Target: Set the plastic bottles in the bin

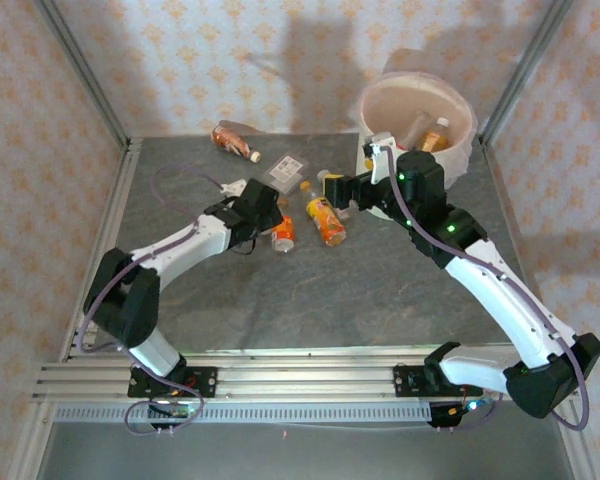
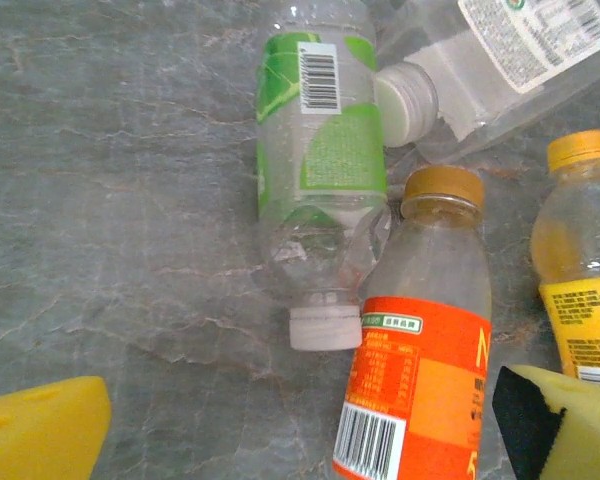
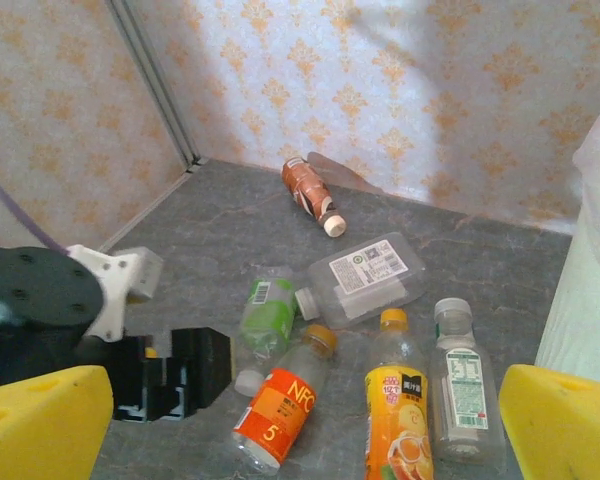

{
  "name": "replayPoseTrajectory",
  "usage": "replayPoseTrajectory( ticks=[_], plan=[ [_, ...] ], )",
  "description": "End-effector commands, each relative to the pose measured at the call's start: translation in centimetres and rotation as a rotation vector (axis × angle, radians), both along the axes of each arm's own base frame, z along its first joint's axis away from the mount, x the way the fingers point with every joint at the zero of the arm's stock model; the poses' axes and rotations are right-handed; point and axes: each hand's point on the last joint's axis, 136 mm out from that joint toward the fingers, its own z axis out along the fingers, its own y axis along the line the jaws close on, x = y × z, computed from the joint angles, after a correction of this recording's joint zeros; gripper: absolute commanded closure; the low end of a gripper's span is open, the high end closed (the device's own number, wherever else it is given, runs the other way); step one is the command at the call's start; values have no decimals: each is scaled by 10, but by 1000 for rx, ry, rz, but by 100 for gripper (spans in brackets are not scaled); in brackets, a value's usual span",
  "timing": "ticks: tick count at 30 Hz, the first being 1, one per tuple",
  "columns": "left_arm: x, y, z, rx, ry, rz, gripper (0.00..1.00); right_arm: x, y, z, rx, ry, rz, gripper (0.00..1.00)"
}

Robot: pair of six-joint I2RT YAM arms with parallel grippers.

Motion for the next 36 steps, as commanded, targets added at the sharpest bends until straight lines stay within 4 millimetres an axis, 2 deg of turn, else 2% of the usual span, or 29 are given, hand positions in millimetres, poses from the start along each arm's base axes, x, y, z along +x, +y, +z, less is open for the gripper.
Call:
replayPoseTrajectory(
  ticks=[1, 6, 10, 15, 19, 22, 31, 36],
  plan=[
    [13, 2, 0, 65, 28, -23, 0, -3, -3, 6, -2, -32, -8, 1],
    [38, 23, -16, 64, 72, 27, 1, -3, -4, 0, -13, -20, -13, 1],
    [65, 24, -20, 69, 82, -32, 1, -3, -5, -1, -26, -19, -19, 1],
    [94, 34, -45, 91, 139, -28, 2, -1, -7, -3, -31, -17, -33, 1],
    [116, 41, -51, 60, 137, -16, 4, 0, -8, -4, -37, -11, -42, 1],
    [129, 38, -54, 35, 129, -38, 7, 1, -9, -8, -46, 0, -50, 1],
    [137, 47, -61, 28, 116, -26, 17, 2, -12, -16, -52, 26, -66, 1],
    [137, 51, -70, 7, 129, -22, 18, 2, -12, -19, -55, 34, -70, 1]
  ],
)
